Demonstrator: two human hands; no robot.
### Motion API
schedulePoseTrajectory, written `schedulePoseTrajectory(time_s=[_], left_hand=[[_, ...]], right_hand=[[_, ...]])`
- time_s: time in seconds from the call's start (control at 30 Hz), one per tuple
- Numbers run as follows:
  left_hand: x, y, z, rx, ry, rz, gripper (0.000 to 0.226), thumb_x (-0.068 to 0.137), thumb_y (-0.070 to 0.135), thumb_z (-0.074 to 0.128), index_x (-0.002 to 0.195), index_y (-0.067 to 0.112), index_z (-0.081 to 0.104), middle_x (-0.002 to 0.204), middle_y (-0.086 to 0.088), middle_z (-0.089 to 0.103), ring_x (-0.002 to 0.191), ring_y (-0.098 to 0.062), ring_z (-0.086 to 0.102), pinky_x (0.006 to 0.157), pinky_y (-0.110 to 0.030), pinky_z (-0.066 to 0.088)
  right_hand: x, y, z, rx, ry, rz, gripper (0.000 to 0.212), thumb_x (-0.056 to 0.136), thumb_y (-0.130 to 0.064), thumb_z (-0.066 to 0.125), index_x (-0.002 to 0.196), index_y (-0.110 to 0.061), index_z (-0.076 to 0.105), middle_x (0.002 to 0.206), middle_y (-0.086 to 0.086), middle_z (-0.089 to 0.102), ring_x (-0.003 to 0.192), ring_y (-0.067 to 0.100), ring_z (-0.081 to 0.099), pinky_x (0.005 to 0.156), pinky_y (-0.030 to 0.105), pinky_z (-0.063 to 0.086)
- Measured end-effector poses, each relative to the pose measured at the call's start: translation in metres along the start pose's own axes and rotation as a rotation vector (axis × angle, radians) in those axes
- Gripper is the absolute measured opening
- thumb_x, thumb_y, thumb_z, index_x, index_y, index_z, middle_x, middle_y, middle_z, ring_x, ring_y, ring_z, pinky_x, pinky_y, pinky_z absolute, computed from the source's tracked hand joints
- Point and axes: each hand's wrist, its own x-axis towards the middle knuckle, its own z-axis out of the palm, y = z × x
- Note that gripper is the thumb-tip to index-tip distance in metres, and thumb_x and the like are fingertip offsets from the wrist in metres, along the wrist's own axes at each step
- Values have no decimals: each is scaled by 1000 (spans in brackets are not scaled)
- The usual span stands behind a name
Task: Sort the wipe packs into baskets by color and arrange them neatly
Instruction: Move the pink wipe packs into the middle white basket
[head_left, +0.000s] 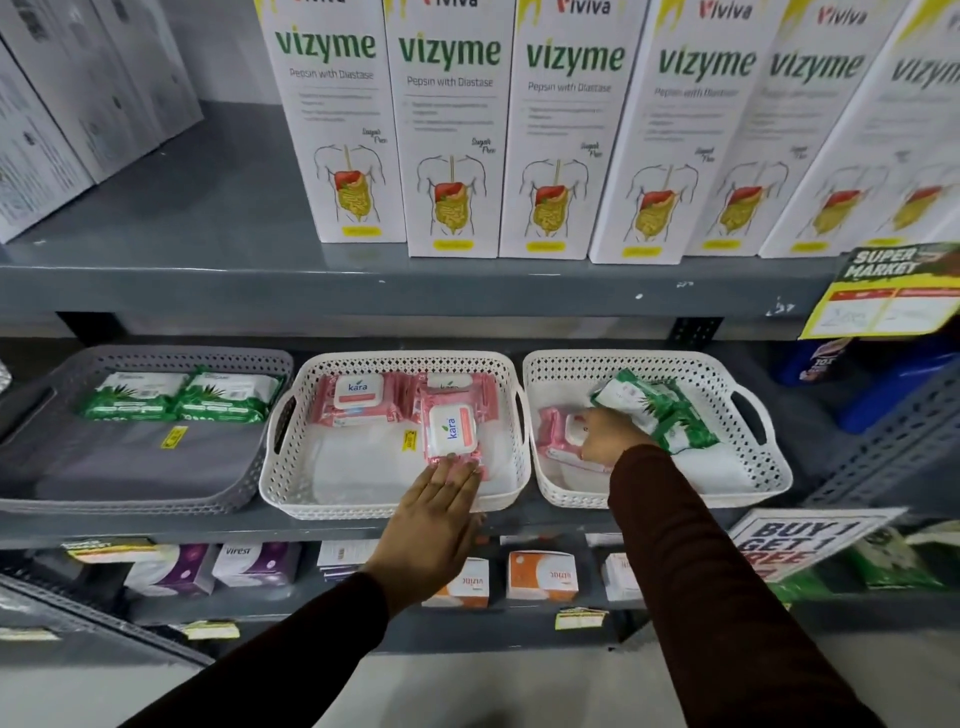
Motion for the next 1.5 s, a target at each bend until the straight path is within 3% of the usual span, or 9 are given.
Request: schedulePoseTrajectory(time_s=[0.3,0.4,0.5,0.7,0.83,0.97,1.17,1.33,1.5], left_hand=[[-35,-42,-6,-61,45,-45,54,101,41,26,147,14,33,155,-4,32,148,-22,15,116,-44,21],[-52,-68,-11,-68,67,-76,54,100,38,35,148,14,33,156,-1,31,148,-20,14,118,-41,18],[-65,-89,-17,-81,83,-114,55,100,40,31,149,16,31,156,2,29,148,-19,15,119,-38,14],[-82,-120,-29,-64,74,-157,55,100,42,27,147,14,37,152,-1,38,143,-21,27,119,-36,14],[-87,-128,-30,-43,71,-176,54,100,43,30,145,14,40,149,-3,44,141,-22,32,117,-39,17],[-79,-115,-27,-22,63,-185,55,98,44,33,140,12,47,143,-6,51,137,-28,39,113,-45,23],[-44,-68,-15,-43,18,-140,59,100,48,23,137,11,50,141,-8,54,135,-31,43,112,-44,20],[-14,-22,-2,-60,4,-98,64,100,51,15,141,11,44,147,-7,47,140,-27,34,114,-45,12],[-3,-3,5,-59,16,-95,60,100,50,20,148,15,33,153,-4,37,145,-23,25,119,-44,13]], right_hand=[[-29,8,-1,491,338,134,46,59,-46,87,89,-19,66,87,2,72,75,22,70,73,44,61],[-40,-37,1,739,546,64,60,54,-58,86,95,-24,57,76,0,72,63,19,72,62,43,62],[-52,-103,11,947,481,-134,68,62,-41,91,111,-31,45,85,3,72,67,18,74,55,41,62],[-42,-215,65,654,380,-310,48,78,-43,79,104,-24,43,99,2,55,74,15,57,59,31,49],[-22,-235,97,343,315,-367,30,97,-7,51,125,-19,51,112,15,56,79,27,65,59,26,44],[-23,-218,87,420,309,-377,26,99,-11,49,121,-22,56,111,10,58,88,26,68,67,32,58],[-14,-99,29,409,863,-165,22,86,-6,64,107,-9,68,106,16,69,97,35,65,77,39,53],[9,15,-1,119,391,386,68,83,-40,70,143,-22,42,143,20,50,132,39,46,102,53,35],[11,34,23,131,349,328,84,63,-39,80,136,-23,43,113,12,71,105,35,66,90,44,45]])
